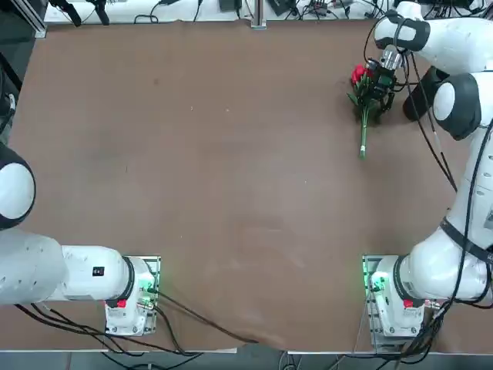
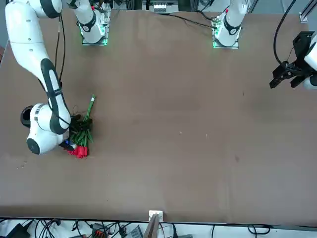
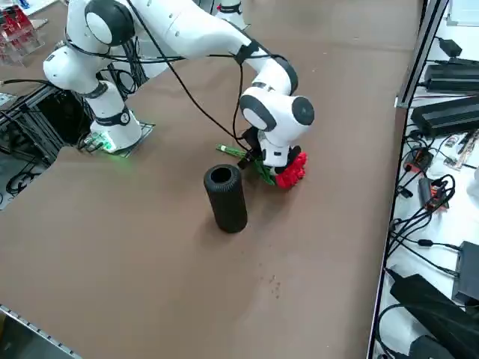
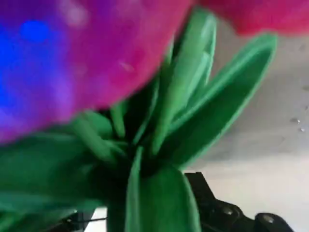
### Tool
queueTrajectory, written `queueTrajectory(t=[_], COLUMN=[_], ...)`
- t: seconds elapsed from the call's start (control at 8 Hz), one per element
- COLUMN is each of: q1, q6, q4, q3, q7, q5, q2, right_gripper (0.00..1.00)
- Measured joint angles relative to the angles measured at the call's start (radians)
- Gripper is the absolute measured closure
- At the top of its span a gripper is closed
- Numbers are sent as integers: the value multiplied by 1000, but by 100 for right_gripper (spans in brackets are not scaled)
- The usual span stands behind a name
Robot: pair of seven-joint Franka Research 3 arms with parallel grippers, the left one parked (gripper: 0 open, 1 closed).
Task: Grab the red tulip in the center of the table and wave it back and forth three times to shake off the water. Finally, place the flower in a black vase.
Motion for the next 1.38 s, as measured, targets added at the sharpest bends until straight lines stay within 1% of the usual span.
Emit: queueTrajectory(t=[0.12,0.38,0.5,0.62,0.75,0.88,1.38], q1=[0,0,-1,-1,-3,-5,-8], q6=[6,8,5,0,-6,-8,-9], q4=[11,18,22,26,29,30,30], q3=[0,0,-1,-3,-4,-4,-2], q7=[-1,-1,-1,-1,-5,-22,-59], q5=[0,0,0,0,0,0,1], q2=[13,19,18,18,16,16,16], right_gripper=[3,17,41,61,72,75,75])
